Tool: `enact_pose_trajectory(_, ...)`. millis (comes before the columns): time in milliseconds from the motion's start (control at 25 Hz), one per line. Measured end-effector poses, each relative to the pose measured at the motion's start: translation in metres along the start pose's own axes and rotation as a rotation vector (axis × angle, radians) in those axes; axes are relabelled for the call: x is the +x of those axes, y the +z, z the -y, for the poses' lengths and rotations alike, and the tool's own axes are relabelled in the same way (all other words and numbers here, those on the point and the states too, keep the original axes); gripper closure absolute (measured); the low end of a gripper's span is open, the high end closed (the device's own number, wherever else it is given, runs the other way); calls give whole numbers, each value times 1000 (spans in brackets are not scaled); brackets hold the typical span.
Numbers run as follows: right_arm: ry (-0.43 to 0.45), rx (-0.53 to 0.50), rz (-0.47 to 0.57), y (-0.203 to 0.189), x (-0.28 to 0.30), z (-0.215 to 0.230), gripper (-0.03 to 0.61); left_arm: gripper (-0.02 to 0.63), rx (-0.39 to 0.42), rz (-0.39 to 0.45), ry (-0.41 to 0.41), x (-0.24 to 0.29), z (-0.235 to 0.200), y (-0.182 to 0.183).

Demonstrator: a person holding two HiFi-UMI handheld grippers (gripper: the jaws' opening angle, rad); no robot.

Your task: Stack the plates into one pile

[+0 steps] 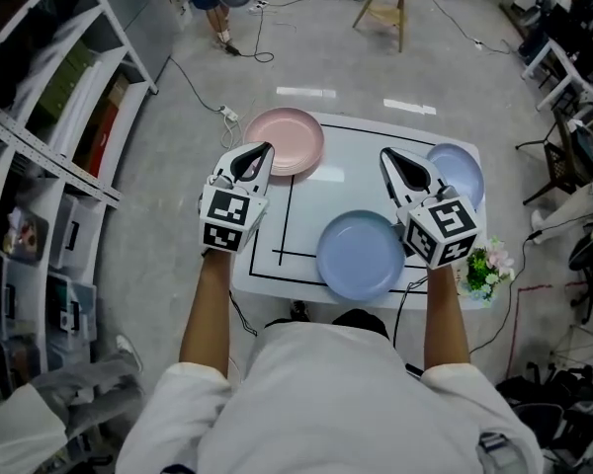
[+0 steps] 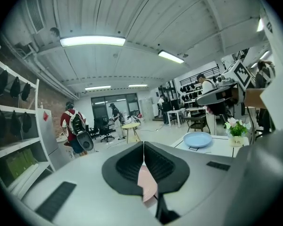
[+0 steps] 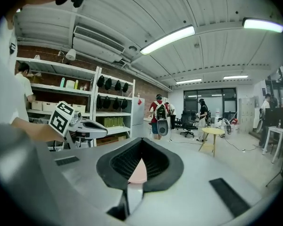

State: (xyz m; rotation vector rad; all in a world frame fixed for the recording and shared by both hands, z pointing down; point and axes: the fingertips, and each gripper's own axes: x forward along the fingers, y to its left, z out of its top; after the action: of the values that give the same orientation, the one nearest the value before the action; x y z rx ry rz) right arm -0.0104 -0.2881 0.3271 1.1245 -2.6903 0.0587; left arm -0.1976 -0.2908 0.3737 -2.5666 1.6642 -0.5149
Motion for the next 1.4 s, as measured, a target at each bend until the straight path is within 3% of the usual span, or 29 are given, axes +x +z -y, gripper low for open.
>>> enact_pose_trajectory(160, -28, 26, -64, -26, 16, 18, 566, 594, 5, -25, -35, 31, 2, -16)
enact_pose_trajectory(360, 0, 63, -141, -62, 31, 42, 566, 587, -20, -126, -47, 78, 7, -55)
enact_pose_trajectory(520, 11, 94, -183, -92, 36, 59, 566, 526, -60, -227, -83, 113, 25, -98)
enact_pose_trajectory(760, 5, 147, -231, -130, 35, 76, 566, 455, -28, -423, -195, 157, 53, -174)
enact_pose_trajectory(1040, -8, 173, -255, -157, 25, 88, 565, 440, 185, -663, -268, 185, 71, -253)
enact_pose_trajectory(1280, -50, 244, -283, -173, 5, 85, 565, 493, 225, -716, -246, 194, 68, -266)
enact_pose_trajectory(1400, -85, 214, -313, -180, -4, 78, 564, 520, 319, -744, -246, 193, 66, -275)
